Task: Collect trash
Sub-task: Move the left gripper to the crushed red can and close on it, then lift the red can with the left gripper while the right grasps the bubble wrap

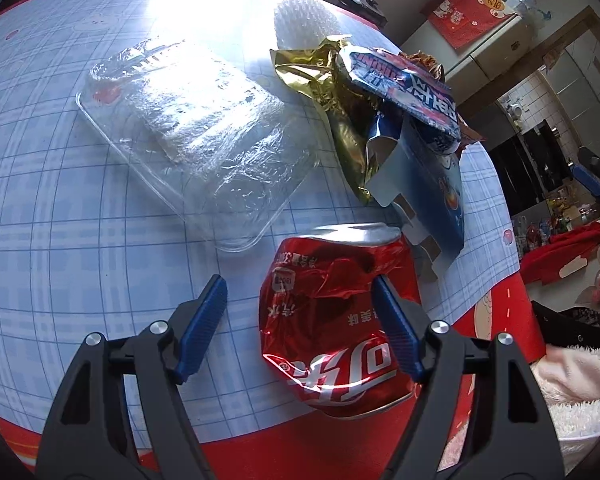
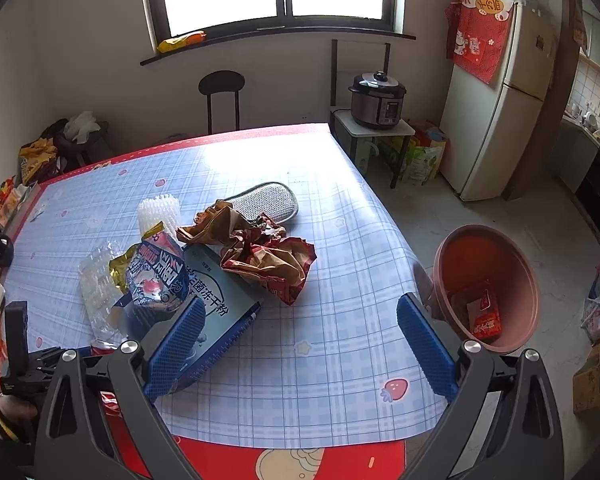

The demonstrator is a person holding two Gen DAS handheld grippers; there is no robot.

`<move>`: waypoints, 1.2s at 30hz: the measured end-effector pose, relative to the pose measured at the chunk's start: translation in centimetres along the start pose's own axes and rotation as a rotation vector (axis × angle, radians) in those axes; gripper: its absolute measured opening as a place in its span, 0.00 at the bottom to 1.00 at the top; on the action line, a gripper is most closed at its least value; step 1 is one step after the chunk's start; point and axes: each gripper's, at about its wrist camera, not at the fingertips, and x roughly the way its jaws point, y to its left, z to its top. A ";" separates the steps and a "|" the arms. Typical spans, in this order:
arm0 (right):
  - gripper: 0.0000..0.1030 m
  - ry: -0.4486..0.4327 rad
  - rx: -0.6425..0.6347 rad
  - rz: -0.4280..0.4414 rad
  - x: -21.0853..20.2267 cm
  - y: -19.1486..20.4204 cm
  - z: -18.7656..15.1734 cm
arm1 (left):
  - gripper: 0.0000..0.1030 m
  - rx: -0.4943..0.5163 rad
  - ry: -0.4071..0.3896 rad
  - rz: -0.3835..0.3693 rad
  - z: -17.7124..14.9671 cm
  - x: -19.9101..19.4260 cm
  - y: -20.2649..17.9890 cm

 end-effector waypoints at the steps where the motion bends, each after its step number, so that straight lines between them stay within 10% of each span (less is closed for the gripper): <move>1: 0.92 0.002 0.000 -0.001 0.0 0.1 -0.1 | 0.72 0.006 0.001 -0.003 0.1 0.2 0.0; 11: 0.92 0.020 -0.002 0.007 0.4 0.6 -0.8 | 0.71 0.077 0.012 0.003 1.5 1.8 -2.3; 19: 0.92 0.030 -0.009 0.057 0.8 0.5 -0.9 | 0.48 0.115 0.051 -0.016 1.5 3.1 -4.5; 21: 0.92 0.036 -0.018 0.070 1.0 0.7 -0.9 | 0.24 0.102 0.049 -0.008 1.2 3.1 -4.6; 26: 0.95 0.038 -0.088 0.110 1.3 2.3 -0.9 | 0.09 0.048 -0.027 0.013 0.6 0.4 -3.8; 36: 0.95 0.068 -0.390 0.228 3.7 10.7 0.2 | 0.08 -0.126 -0.252 0.087 0.0 -8.0 0.4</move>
